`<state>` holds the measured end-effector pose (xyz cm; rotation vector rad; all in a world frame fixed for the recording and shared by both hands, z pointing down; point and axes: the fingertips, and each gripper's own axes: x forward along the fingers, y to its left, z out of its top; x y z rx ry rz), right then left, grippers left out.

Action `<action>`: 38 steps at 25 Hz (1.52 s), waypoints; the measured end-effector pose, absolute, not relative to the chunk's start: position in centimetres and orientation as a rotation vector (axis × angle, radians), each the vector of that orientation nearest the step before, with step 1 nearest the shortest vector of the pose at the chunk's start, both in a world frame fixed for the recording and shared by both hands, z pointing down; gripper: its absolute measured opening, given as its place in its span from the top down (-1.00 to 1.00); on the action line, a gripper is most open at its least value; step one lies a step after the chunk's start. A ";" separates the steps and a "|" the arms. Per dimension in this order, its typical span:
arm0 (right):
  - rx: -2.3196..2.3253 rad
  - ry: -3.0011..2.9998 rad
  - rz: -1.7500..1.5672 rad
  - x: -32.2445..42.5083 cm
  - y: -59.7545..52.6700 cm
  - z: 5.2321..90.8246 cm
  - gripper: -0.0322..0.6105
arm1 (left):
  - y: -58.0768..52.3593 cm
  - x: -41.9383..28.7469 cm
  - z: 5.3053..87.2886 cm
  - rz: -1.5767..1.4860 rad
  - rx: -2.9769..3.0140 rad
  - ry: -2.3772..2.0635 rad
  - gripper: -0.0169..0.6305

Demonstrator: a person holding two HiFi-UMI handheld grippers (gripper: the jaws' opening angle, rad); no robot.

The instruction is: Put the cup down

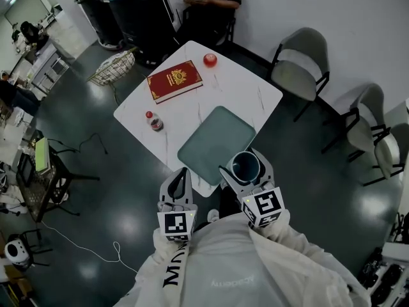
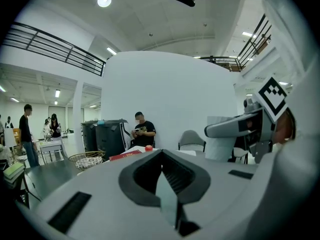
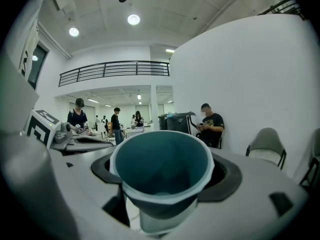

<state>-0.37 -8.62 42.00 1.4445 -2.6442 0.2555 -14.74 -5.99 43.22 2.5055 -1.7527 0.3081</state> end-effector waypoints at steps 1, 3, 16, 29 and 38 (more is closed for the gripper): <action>1.440 -2.645 0.259 -0.3 -9.2 42.1 -0.37 | -6.5 -14.7 43.3 0.313 2.503 -1.752 0.91; 1.430 -2.645 0.266 -0.3 -10.3 42.2 -0.37 | -7.4 -14.5 43.3 0.318 2.499 -1.750 0.91; 1.376 -2.652 0.293 -0.6 -17.0 43.8 -0.37 | -13.8 -14.6 45.0 0.342 2.451 -1.759 0.91; 1.323 -2.680 0.226 -1.3 -23.4 46.0 -0.37 | -19.1 -14.2 47.0 0.354 2.412 -1.759 0.91; 1.284 -2.689 0.232 -1.6 -27.7 49.9 -0.37 | -21.7 -15.0 50.7 0.347 2.336 -1.800 0.91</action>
